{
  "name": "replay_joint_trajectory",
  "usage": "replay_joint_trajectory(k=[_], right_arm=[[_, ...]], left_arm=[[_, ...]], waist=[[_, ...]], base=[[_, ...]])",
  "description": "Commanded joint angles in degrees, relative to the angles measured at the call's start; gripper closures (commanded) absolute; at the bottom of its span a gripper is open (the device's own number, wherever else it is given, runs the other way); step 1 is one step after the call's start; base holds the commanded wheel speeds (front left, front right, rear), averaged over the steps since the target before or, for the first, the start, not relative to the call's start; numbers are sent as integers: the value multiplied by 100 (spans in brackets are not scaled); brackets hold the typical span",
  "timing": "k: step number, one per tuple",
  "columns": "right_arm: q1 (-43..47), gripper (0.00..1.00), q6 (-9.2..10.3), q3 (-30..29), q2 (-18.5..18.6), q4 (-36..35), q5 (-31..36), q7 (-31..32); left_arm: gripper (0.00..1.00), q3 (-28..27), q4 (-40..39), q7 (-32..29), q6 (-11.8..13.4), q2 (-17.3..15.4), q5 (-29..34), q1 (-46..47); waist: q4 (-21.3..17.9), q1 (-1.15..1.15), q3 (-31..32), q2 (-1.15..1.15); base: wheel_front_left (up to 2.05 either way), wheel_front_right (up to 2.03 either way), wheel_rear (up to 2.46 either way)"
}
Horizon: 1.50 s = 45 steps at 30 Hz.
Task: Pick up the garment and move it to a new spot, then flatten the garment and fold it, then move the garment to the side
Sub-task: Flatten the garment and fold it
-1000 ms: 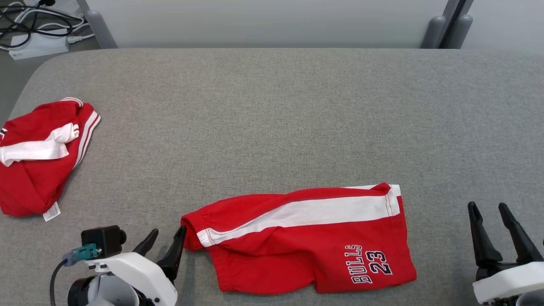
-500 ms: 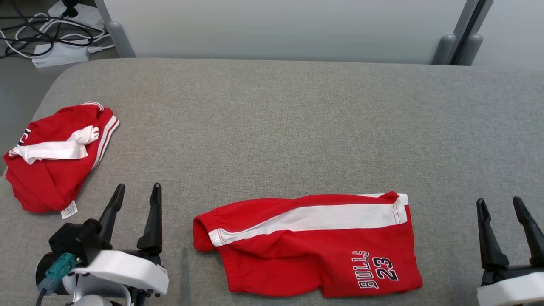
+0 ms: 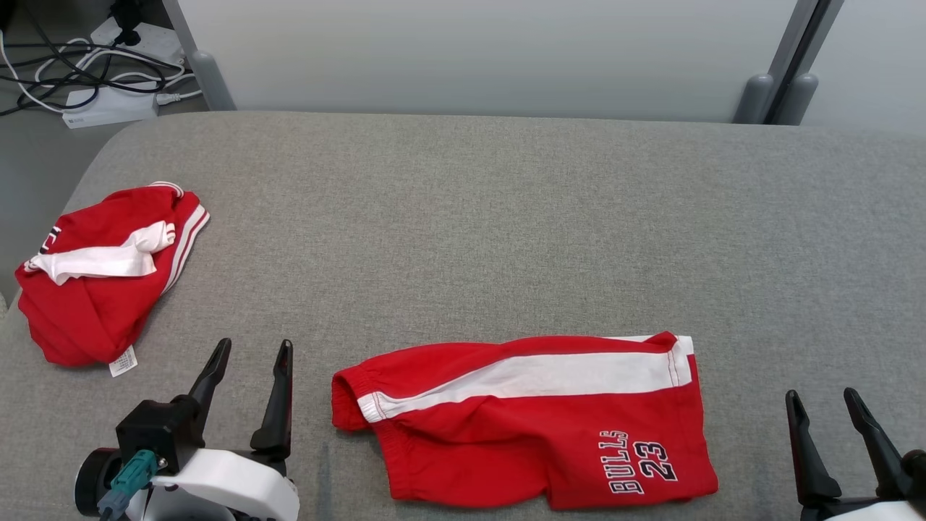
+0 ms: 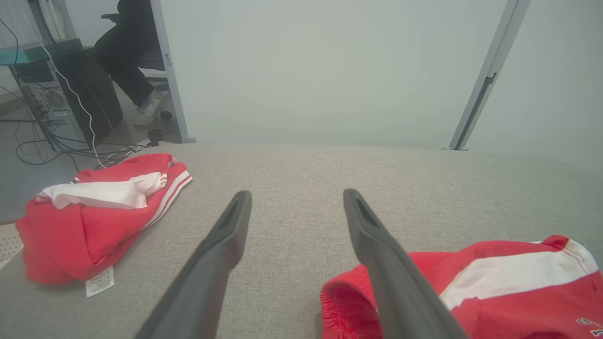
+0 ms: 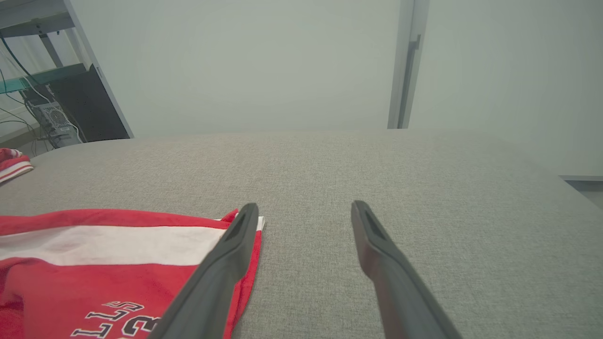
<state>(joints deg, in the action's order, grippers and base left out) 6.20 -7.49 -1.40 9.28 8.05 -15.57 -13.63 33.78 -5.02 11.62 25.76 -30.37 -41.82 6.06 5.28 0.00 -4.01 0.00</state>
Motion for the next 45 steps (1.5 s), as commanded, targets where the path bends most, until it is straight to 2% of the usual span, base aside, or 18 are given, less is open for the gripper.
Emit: replay_joint_trajectory(k=[1,11,15,21,26,37,38,39,40,45], right_arm=[[-129,0,0,118,128,-112,-18,-55],[-306,0,0,150,205,6,-119,-38],[-503,0,0,334,215,224,-329,119],[-1021,0,0,928,356,909,-690,201],[-1435,0,0,1340,422,1846,-1000,302],[-1844,0,0,1982,421,2635,-1534,719],[-1886,60,0,2045,443,2651,-1603,726],[-1919,86,0,2100,465,2687,-1676,765],[-1953,100,0,2165,487,2699,-1753,797],[-2086,100,0,2128,726,2742,-2105,626]], left_arm=[[0,-226,-91,21,5,-180,34,214],[0,-218,-49,25,-20,-155,17,291],[0,-224,-83,33,-21,-130,10,337],[0,-173,-59,56,-77,-30,24,470],[0,-118,34,89,-158,79,25,579],[0,-135,117,142,-213,144,23,679],[0,-143,121,148,-216,145,20,682],[0,-148,126,153,-221,148,20,690],[0,-151,131,159,-227,152,22,699],[0,-171,137,186,-247,171,22,717]], waist=[[10,0,-23,0],[81,0,-62,0],[155,0,-136,0],[361,0,-267,0],[553,0,-340,0],[594,0,-471,0],[584,0,-480,0],[578,0,-487,0],[571,0,-492,0],[516,0,-509,0]], base=[[0,0,0],[0,0,0],[0,0,0],[0,0,0],[0,0,0],[0,0,0],[0,0,0],[0,0,0],[0,0,0],[0,0,0]])
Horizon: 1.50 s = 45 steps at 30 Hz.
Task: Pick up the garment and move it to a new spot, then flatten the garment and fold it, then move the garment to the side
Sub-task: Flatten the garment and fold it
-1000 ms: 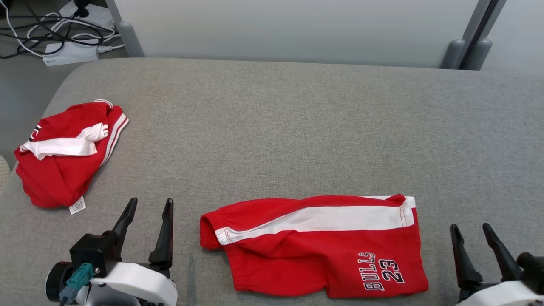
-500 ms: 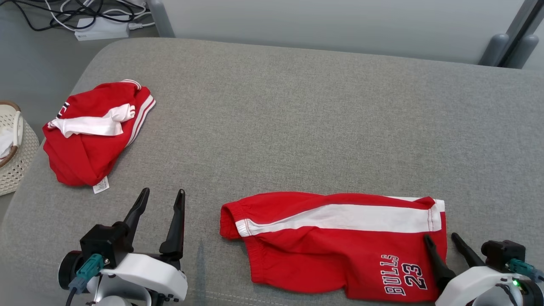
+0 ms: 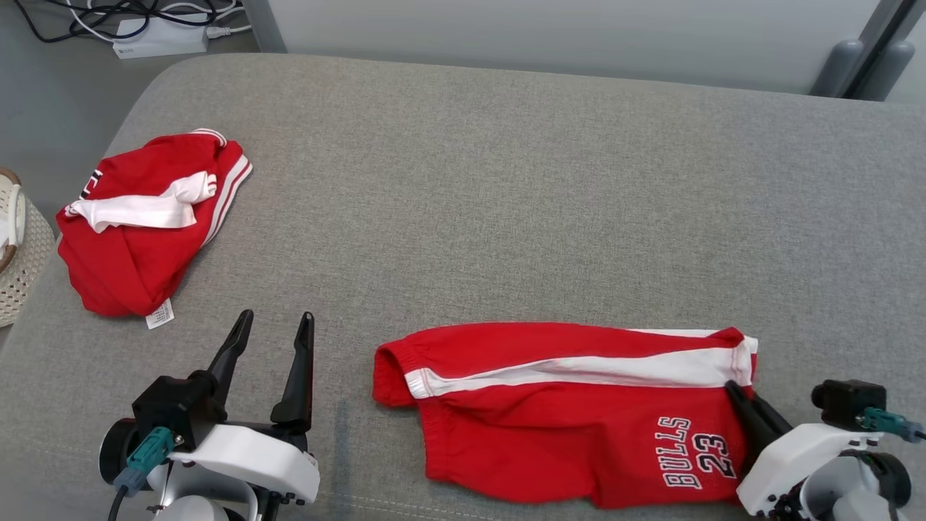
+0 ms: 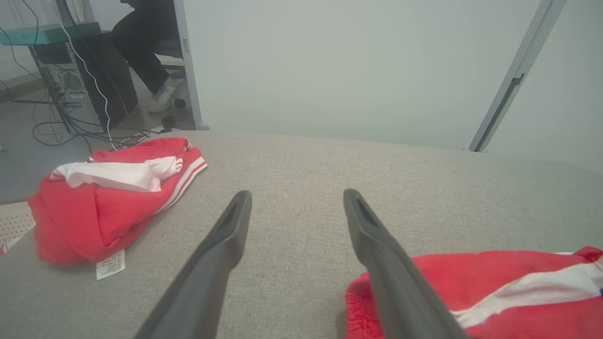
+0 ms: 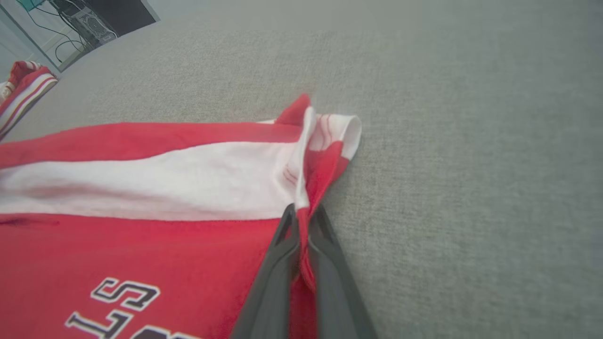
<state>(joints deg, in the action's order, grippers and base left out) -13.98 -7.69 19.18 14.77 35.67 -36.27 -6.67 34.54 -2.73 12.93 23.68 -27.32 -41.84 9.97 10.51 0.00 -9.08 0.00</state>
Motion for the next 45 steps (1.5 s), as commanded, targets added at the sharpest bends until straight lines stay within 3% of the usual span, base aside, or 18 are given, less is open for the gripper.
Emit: replay_joint_trajectory(k=[1,11,15,18,23,28,34,39,45], right_arm=[[-88,100,20,1,243,12,-93,-118],[-113,100,20,-797,859,394,-350,-461],[-81,100,20,-1008,865,411,-360,-509],[-90,100,20,-1143,645,113,-735,-421],[35,100,20,-1252,284,-1154,-1717,88],[145,100,20,-1137,41,-2238,-2009,568],[108,100,20,-709,-689,-3306,-2164,1275],[-173,100,20,-125,-1059,-3237,-1854,1577],[-646,100,20,505,-1173,-2394,-1398,1268]], left_arm=[[0,-245,-92,59,-46,-133,26,328],[0,-208,-84,70,-97,-139,58,394],[0,-199,-83,72,-92,-136,63,404],[0,-172,-89,58,-94,-135,77,426],[0,-153,-131,45,-86,-138,102,482],[0,-138,-143,42,-80,-124,112,518],[0,-92,-123,39,-103,-86,130,597],[0,-57,-117,33,-126,-71,157,679],[0,42,-59,40,-194,36,175,777]], waist=[[-19,0,-7,0],[-190,0,-63,0],[-289,0,-61,0],[-345,0,-63,0],[-426,0,-103,0],[-474,0,-136,0],[-468,0,-177,0],[-389,0,-248,0],[-176,0,-316,0]], base=[[0,0,0],[0,0,0],[0,0,0],[0,0,0],[0,0,0],[0,0,0],[0,0,0],[0,0,0],[0,0,0]])
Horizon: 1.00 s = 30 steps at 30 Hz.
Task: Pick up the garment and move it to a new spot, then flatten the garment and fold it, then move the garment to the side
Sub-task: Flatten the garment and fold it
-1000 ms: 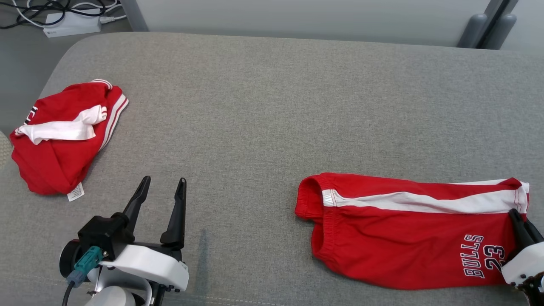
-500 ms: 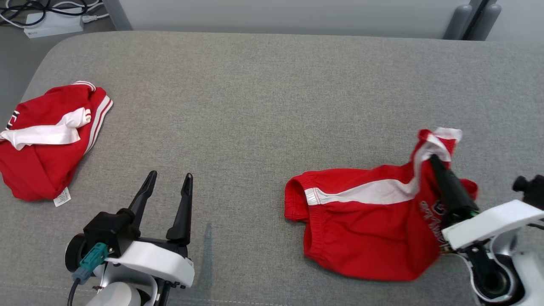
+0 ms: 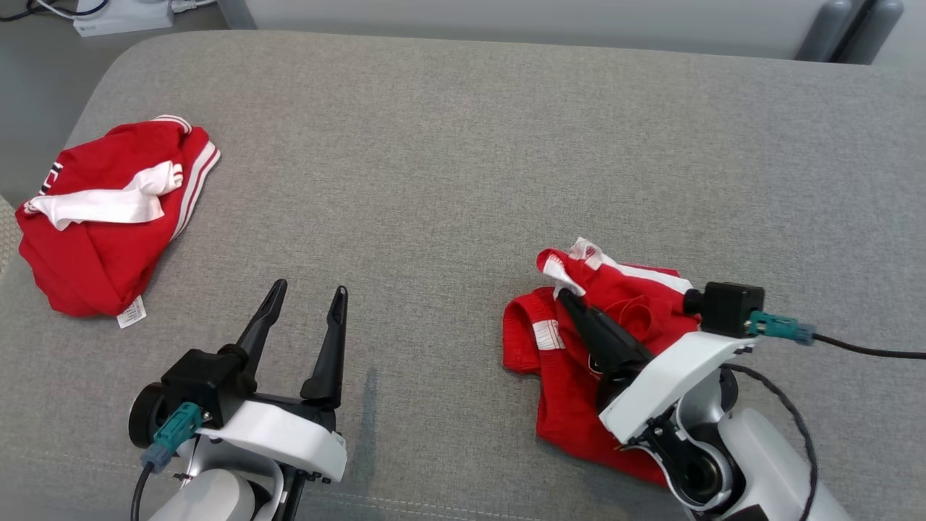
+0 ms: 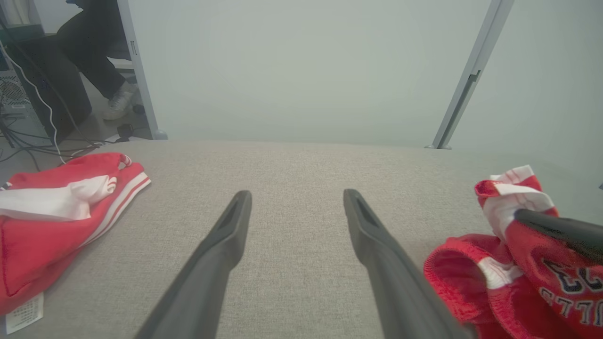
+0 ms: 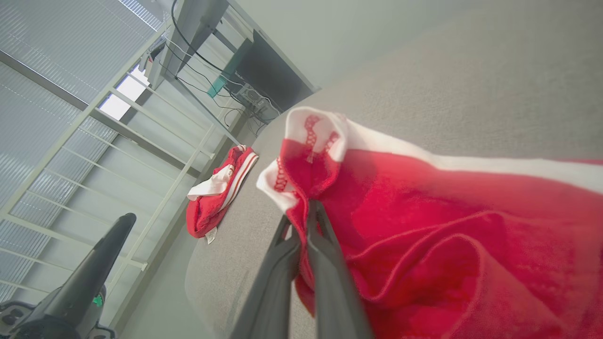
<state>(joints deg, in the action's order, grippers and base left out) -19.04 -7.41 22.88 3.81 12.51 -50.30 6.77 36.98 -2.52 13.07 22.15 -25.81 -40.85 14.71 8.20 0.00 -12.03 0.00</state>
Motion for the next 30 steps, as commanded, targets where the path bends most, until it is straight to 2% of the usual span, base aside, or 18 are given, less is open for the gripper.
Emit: replay_joint_trajectory(k=[1,3,4,5,11,14,17,24,26,30], right_arm=[[-215,100,-8,242,-82,97,75,-124],[-323,98,-8,418,-88,404,78,-239],[-364,67,-8,522,-89,534,25,-271],[-402,0,-8,629,-90,621,-72,-309],[-591,0,-8,1055,-91,697,-571,-561],[-590,0,-8,1045,-92,464,-625,-684],[-419,0,-8,897,39,-57,-727,-796],[452,0,-8,-94,801,-1587,-821,-1313],[697,0,-8,-522,1073,-1838,-513,-1512],[1175,0,-8,-1363,1435,-1781,576,-1763]], left_arm=[[0,-193,-62,28,-47,-95,74,311],[0,-185,-36,34,-51,-69,72,322],[0,-175,-24,37,-59,-54,72,331],[0,-170,-15,40,-64,-43,72,338],[0,-177,23,55,-56,-35,77,347],[0,-178,29,57,-44,-48,80,335],[0,-180,31,55,-31,-58,68,312],[0,-239,-10,33,52,-178,51,211],[0,-269,-32,20,91,-230,43,169],[0,-301,-88,-20,161,-330,42,88]], waist=[[84,0,-20,0],[136,0,-35,0],[164,0,-39,0],[181,0,-44,0],[169,0,-56,0],[122,0,-31,0],[75,0,19,0],[-95,0,122,0],[-164,0,170,0],[-271,0,273,0]], base=[[0,0,0],[0,0,0],[0,0,0],[0,0,0],[0,0,0],[0,0,0],[0,0,0],[0,0,0],[0,0,0],[0,0,0]])
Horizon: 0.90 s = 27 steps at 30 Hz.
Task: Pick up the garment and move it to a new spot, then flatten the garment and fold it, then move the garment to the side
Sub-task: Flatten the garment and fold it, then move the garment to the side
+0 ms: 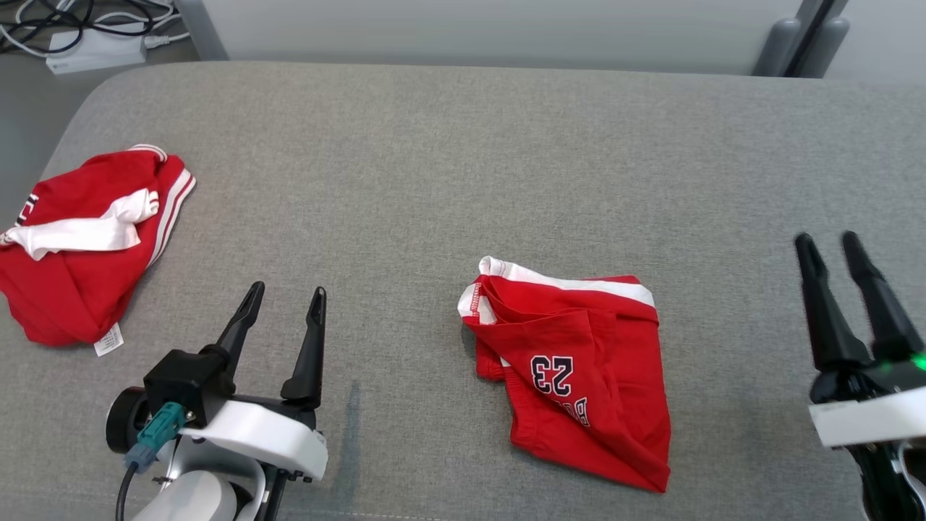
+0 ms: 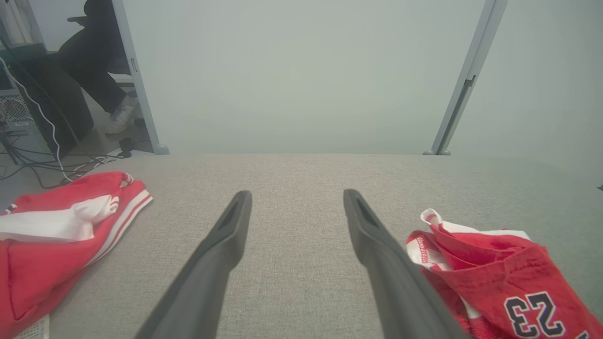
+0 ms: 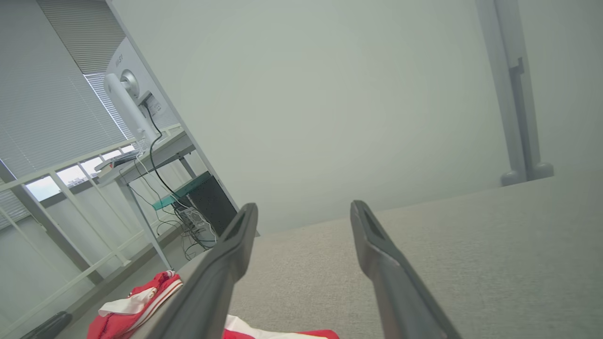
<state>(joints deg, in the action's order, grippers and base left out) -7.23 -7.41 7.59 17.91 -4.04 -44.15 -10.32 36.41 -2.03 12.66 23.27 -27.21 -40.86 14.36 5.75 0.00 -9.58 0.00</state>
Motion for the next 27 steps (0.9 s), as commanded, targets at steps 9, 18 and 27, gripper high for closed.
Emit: replay_joint_trajectory(k=[9,18,27], right_arm=[[557,0,-8,-285,109,514,2264,-360],[692,0,-8,-356,-213,1011,2497,-462],[352,0,-8,-78,-236,1423,2245,-466]], left_arm=[[0,-379,-268,-6,252,-398,-12,-168],[0,-501,-435,2,444,-511,-78,-434],[0,-456,-562,-38,438,-513,-55,-357]], waist=[[-212,0,263,0],[-215,0,340,0],[-70,0,203,0]], base=[[0,0,0],[0,0,0],[0,0,0]])
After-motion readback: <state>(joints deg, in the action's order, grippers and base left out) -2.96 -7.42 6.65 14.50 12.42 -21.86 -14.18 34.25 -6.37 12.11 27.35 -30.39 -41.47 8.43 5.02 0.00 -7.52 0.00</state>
